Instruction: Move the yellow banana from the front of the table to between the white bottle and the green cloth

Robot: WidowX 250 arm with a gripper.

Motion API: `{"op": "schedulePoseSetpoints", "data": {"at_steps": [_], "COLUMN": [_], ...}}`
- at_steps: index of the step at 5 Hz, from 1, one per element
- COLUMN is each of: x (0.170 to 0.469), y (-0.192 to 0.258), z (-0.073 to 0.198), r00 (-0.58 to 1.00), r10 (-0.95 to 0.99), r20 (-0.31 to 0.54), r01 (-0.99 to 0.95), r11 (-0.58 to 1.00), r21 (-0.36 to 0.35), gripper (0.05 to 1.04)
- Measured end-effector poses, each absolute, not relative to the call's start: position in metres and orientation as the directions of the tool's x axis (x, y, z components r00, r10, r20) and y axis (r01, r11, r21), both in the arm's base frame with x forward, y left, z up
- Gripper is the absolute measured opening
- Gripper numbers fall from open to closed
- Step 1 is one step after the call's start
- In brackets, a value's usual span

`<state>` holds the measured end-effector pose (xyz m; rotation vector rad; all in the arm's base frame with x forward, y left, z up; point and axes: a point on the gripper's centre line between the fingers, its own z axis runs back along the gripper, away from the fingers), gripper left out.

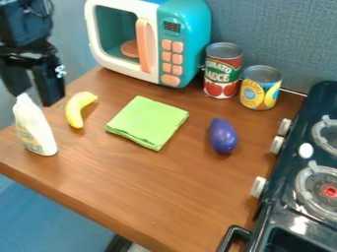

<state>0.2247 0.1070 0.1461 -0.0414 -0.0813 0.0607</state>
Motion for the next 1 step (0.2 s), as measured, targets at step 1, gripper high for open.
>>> {"op": "schedulePoseSetpoints", "data": {"at_steps": [1], "x": [0.2157], "y": [0.0997], "z": [0.1482], "r00": [0.995], "r10": [0.059], "r20": [0.079], "r01": [-0.057], "r11": [0.998], "r21": [-0.033], "gripper": [1.001]}}
